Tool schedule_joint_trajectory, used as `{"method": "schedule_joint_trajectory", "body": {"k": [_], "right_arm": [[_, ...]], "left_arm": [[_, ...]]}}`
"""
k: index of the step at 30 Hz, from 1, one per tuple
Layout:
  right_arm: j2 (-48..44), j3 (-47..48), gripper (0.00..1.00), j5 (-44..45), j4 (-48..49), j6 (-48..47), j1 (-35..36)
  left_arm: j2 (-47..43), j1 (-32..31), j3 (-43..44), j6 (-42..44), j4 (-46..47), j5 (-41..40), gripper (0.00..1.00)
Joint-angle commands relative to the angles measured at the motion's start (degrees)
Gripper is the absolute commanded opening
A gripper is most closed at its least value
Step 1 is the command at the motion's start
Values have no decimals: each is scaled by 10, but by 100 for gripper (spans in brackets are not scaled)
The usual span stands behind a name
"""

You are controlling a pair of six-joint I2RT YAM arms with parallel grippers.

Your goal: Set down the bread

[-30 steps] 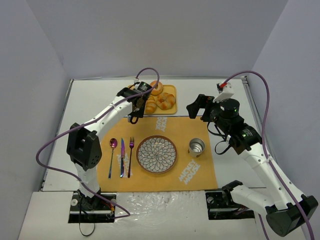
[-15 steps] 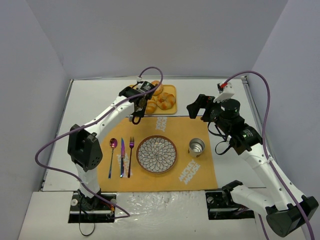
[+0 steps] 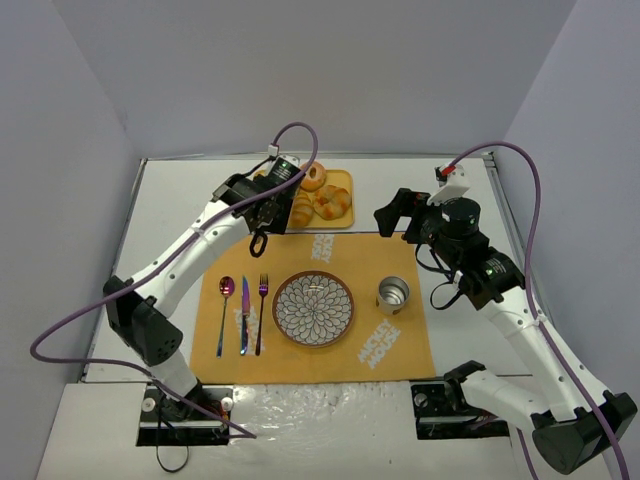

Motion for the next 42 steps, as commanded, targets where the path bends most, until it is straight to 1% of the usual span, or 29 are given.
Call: {"method": "schedule_joint_trajectory", "body": {"k": [1,7,8,12,25,30,39,42], "right_arm": [[-4,19,100,14,28,-5,3],[3,24,100,15,28,-5,4],[4,24,100,15,28,-5,4],[8,27,100,14,28,-5,4],[10,31,100,15,22,-8,5],[10,30,100,15,21,-7,5],[10,30,100,15,19,-8,4],[11,32,100,15,18,-8,4]], "left_arm": [[-77,-29,-34,8,0,30,2],[-117,-86,-82,-5,-2,65,2],[-122,-88,-86,-6,-3,66,2],[-149,-136,-114,-24,-1,83,2],[-171,-229,-187,-72,9,104,2],[-177,-255,-209,-88,17,103,2],[-189,-275,-231,-113,19,94,2],[-188,-276,-238,-118,20,94,5]]}}
